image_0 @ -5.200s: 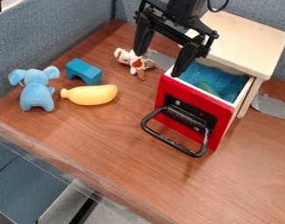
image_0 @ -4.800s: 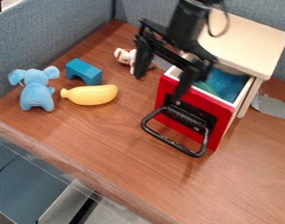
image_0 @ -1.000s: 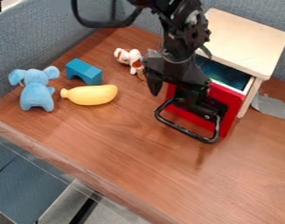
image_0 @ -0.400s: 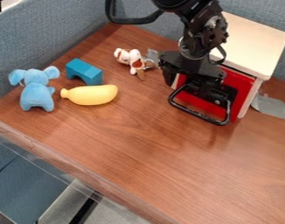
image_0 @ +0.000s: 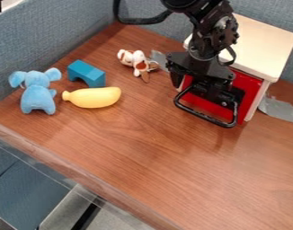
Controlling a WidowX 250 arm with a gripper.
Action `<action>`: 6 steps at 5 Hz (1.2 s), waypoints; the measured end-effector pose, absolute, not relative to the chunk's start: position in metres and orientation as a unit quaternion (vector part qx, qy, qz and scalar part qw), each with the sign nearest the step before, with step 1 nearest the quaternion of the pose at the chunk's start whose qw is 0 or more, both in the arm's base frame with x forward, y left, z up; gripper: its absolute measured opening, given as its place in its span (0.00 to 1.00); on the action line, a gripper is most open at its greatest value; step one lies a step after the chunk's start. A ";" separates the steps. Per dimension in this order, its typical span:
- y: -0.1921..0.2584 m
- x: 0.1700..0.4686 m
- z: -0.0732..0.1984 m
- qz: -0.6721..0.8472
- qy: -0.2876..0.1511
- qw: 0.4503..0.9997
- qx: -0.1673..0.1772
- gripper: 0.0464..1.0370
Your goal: Close the drawer
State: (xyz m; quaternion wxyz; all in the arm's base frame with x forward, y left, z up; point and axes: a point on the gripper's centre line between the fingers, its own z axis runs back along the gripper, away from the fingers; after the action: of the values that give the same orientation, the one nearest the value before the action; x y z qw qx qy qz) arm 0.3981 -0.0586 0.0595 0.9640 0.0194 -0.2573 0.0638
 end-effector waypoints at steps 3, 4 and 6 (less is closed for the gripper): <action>-0.067 0.368 0.077 0.057 -0.179 0.982 0.012 0.96; -0.066 0.362 0.090 0.053 -0.141 0.988 0.022 0.96; -0.061 0.356 0.102 0.025 -0.042 0.999 0.009 0.96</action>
State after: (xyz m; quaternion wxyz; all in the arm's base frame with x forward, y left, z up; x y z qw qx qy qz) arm 0.3556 -0.0611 0.1020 0.9988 0.0090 -0.0420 0.0253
